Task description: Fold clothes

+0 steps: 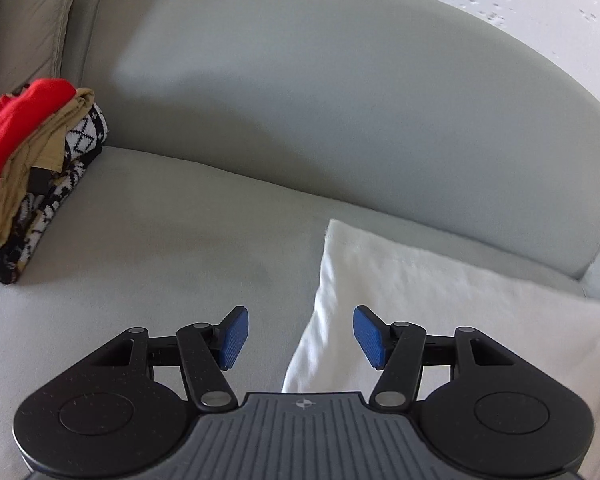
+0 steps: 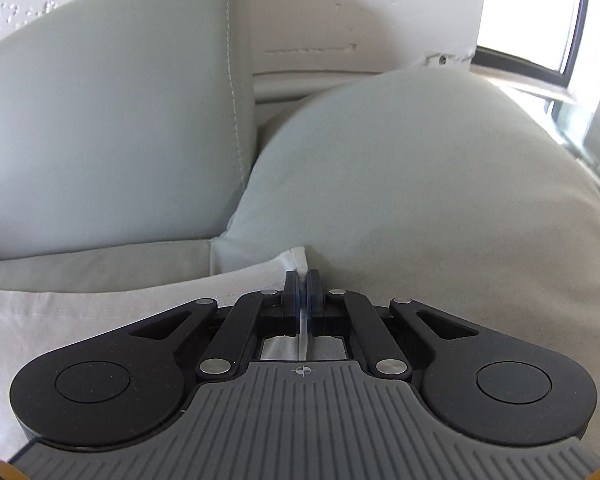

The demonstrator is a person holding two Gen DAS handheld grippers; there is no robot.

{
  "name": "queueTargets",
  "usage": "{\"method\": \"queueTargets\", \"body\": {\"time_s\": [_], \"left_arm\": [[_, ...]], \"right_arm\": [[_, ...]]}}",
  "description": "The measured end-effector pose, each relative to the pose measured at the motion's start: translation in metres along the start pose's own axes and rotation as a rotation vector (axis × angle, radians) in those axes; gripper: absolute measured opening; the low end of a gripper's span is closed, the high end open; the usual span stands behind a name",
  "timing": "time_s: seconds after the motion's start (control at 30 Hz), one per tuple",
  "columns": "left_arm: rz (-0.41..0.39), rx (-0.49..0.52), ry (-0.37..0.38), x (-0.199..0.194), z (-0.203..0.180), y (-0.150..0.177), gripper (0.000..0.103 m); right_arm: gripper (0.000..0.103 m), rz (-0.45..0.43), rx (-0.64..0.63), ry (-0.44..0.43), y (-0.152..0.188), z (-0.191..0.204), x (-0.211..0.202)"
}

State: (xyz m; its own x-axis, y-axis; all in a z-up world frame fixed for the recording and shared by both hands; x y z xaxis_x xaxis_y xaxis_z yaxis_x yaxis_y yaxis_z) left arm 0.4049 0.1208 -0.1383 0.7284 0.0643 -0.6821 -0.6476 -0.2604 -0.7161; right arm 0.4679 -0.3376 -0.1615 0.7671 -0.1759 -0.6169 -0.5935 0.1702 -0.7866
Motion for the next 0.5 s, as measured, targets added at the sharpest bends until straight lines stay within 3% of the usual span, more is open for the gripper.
{"method": "queueTargets", "body": {"time_s": [0.23,0.4,0.5], "left_arm": [[0.06,-0.273,0.159,0.072,0.021,-0.029,0.047],[0.1,-0.182,0.192,0.1,0.004,-0.031,0.038],[0.079,-0.13,0.204,0.102,-0.005,-0.035,0.001]], "right_arm": [[0.002,0.039,0.139,-0.082,-0.001,-0.018,0.009],[0.002,0.045,0.163,-0.092,0.003,-0.016,0.003],[0.002,0.013,0.127,-0.077,0.002,-0.008,0.002]]}}
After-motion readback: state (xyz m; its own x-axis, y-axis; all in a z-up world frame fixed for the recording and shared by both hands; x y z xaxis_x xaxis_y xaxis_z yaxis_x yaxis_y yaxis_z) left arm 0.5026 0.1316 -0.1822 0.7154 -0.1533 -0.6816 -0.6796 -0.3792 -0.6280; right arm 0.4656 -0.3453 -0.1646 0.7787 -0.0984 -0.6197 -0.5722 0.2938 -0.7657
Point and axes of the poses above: each gripper's, at about its wrist camera, not at the fingertips, and x roughly the way its jaws point, z to its left, y to its underside, the point moved 4 cm from there along x, roughly the way its jaws point, and after that the axes turned 7 degrees about -z, right-handed, at the moved point
